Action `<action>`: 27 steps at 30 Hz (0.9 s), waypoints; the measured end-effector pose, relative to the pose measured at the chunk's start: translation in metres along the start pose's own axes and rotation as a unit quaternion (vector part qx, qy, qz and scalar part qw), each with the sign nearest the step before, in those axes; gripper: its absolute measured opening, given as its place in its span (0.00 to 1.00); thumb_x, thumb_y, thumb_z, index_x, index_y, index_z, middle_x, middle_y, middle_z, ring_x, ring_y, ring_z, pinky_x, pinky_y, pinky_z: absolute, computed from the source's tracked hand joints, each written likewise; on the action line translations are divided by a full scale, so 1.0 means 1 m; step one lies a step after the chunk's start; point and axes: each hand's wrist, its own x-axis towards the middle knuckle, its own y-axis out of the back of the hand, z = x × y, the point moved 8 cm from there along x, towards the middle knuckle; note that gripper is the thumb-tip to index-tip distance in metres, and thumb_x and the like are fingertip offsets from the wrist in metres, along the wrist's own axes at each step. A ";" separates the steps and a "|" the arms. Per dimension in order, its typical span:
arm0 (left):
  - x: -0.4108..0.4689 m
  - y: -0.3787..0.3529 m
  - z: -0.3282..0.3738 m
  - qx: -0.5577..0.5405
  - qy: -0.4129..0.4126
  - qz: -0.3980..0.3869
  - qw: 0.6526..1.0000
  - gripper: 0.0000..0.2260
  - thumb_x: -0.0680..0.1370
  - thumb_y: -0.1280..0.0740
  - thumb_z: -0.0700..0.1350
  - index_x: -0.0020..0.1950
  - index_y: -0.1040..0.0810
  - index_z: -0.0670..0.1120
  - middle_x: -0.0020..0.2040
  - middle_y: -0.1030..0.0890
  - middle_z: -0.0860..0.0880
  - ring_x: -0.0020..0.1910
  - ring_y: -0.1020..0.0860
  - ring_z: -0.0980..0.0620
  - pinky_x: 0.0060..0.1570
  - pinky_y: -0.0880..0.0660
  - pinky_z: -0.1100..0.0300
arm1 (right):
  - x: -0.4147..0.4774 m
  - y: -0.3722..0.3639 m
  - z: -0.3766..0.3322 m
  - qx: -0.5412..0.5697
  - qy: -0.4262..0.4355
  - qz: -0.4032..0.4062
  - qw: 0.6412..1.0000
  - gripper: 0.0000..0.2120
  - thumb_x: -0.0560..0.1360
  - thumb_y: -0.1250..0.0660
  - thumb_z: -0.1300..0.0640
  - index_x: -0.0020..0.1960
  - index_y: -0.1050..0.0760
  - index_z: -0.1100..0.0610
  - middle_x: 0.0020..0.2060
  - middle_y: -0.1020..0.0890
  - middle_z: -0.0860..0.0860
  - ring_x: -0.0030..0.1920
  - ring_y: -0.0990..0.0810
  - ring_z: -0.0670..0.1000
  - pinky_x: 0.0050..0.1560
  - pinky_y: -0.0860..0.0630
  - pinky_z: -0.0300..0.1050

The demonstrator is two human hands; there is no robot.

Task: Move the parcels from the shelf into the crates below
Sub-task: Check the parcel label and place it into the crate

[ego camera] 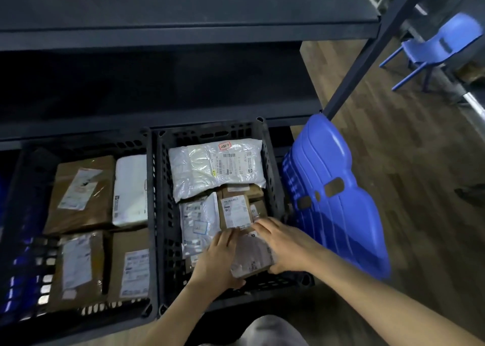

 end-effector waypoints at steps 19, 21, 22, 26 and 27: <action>0.054 -0.122 -0.018 0.018 0.040 -0.086 0.995 0.33 0.79 0.39 0.44 0.78 0.55 0.42 0.78 0.48 0.45 0.77 0.49 0.47 0.73 0.45 0.57 | 0.049 -0.129 0.040 -0.051 -0.120 -0.094 0.987 0.40 0.71 0.33 0.70 0.77 0.51 0.62 0.74 0.44 0.59 0.74 0.43 0.60 0.70 0.35 0.52; 0.059 -0.131 -0.018 0.020 0.046 -0.079 0.996 0.29 0.81 0.44 0.40 0.78 0.54 0.41 0.77 0.47 0.44 0.76 0.47 0.47 0.73 0.44 0.56 | 0.056 -0.141 0.044 -0.058 -0.122 -0.125 0.983 0.40 0.72 0.33 0.70 0.77 0.53 0.63 0.75 0.46 0.59 0.74 0.43 0.61 0.69 0.35 0.54; 0.063 -0.135 -0.018 0.024 0.047 -0.083 0.995 0.27 0.81 0.45 0.39 0.78 0.54 0.41 0.77 0.46 0.44 0.76 0.45 0.46 0.72 0.42 0.55 | 0.058 -0.147 0.046 -0.065 -0.122 -0.136 0.981 0.39 0.74 0.35 0.69 0.77 0.54 0.64 0.76 0.47 0.60 0.74 0.43 0.62 0.68 0.35 0.54; 0.074 -0.160 -0.023 0.019 0.067 -0.146 0.987 0.26 0.82 0.46 0.44 0.77 0.50 0.42 0.74 0.40 0.43 0.71 0.35 0.45 0.64 0.30 0.52 | 0.069 -0.163 0.051 -0.089 -0.123 -0.154 0.976 0.25 0.81 0.48 0.65 0.76 0.51 0.66 0.74 0.43 0.63 0.71 0.38 0.64 0.64 0.31 0.56; 0.077 -0.166 -0.025 0.012 0.079 -0.168 0.983 0.26 0.82 0.45 0.47 0.77 0.49 0.43 0.73 0.38 0.43 0.70 0.34 0.44 0.63 0.30 0.51 | 0.073 -0.166 0.053 -0.091 -0.126 -0.157 0.975 0.24 0.81 0.50 0.64 0.75 0.50 0.66 0.74 0.42 0.64 0.70 0.36 0.64 0.62 0.30 0.56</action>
